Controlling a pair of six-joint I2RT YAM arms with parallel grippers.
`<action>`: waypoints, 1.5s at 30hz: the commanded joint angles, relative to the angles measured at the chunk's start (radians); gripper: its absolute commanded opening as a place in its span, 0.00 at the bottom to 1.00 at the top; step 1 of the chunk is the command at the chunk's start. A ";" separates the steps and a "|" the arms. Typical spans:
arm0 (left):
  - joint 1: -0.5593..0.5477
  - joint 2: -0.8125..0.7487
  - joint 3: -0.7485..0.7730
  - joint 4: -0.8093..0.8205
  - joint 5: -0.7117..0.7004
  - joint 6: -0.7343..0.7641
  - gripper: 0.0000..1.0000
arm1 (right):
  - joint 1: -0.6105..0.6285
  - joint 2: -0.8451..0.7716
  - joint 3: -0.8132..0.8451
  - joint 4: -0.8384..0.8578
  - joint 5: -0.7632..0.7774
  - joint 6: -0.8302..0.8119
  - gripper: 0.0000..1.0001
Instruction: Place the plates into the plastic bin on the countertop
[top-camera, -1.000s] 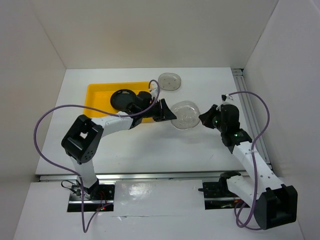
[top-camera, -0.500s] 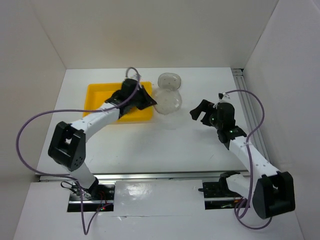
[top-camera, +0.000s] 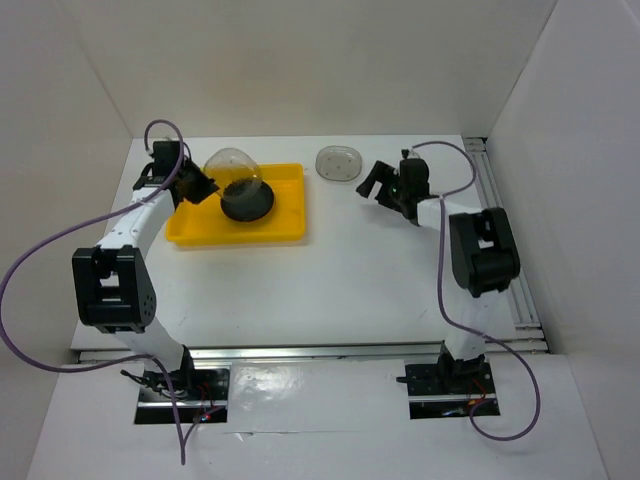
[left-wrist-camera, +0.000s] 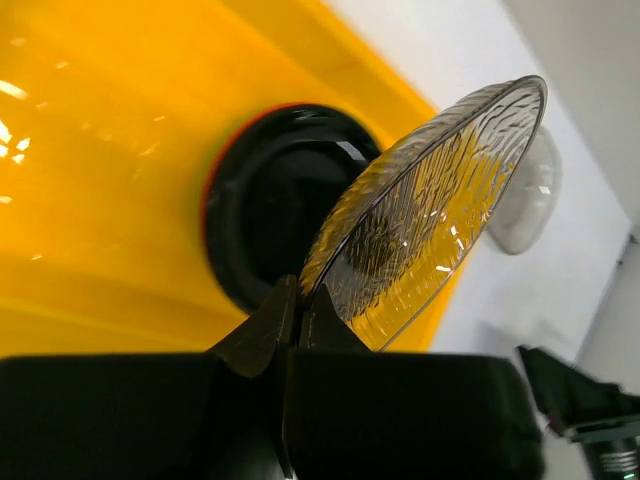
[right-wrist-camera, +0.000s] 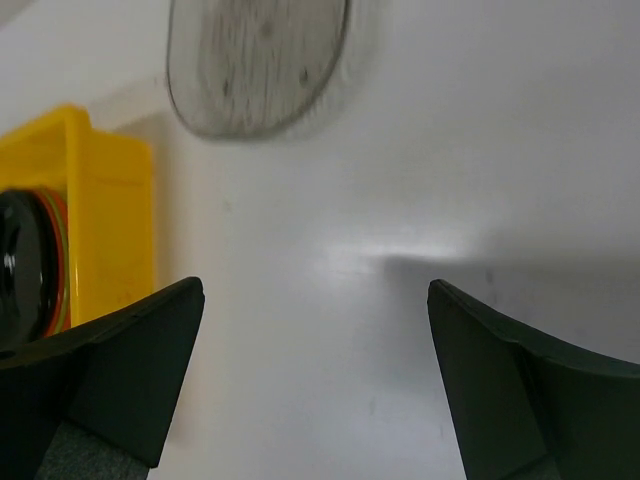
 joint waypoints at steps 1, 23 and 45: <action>0.033 0.037 -0.027 -0.024 0.067 0.021 0.00 | -0.009 0.176 0.228 0.033 -0.013 0.003 1.00; 0.030 0.017 -0.050 -0.112 0.044 0.008 0.82 | 0.018 0.709 0.952 -0.382 0.078 0.053 0.00; -0.447 -0.185 -0.113 0.138 0.049 0.083 1.00 | 0.267 -0.544 -0.275 -0.109 0.265 -0.080 0.00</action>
